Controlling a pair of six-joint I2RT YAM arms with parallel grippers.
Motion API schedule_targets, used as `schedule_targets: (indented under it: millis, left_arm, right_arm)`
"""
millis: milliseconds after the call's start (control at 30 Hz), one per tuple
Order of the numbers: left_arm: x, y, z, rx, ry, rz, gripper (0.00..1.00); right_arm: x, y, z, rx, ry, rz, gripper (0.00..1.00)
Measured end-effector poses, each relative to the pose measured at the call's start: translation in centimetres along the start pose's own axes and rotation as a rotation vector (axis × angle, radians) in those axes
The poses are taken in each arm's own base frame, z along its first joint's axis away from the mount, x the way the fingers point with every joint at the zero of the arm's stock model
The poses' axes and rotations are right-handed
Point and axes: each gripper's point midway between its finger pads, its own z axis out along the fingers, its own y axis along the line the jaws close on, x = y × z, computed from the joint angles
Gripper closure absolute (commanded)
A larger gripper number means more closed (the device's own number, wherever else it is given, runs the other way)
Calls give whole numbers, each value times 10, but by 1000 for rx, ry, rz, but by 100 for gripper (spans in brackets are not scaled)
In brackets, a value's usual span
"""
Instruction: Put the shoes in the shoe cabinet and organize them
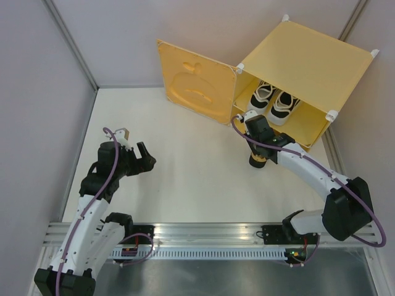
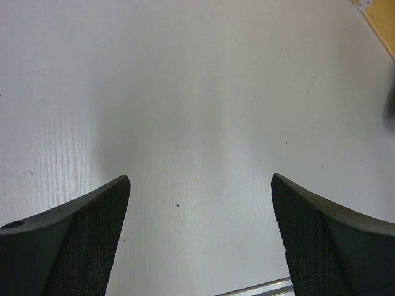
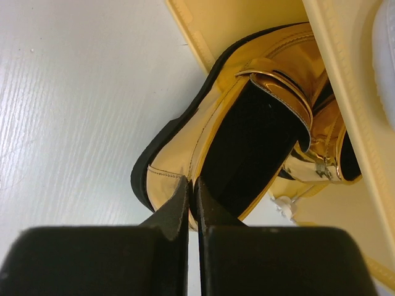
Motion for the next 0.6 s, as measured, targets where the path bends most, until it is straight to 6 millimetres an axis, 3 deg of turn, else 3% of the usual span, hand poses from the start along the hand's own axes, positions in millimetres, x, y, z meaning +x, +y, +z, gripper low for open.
schedule_targets:
  millis: [33,233,333,500,600]
  left_arm:
    - [0,0,0,0,1,0,3]
    - [0,0,0,1,0,0,3]
    - [0,0,0,1,0,0,3]
    - [0,0,0,2,0,0,3]
    - [0,0,0,2,0,0,3]
  right_arm:
    - [0,0,0,-1,-1,4,75]
    - [-5,-3,-13,11,-77,133,33]
    - [-6,-5,-27,12,-138,238,22]
    - [3,0,-42,2,-220,427,16]
    - [24,10,-38,-5,-229,529,14]
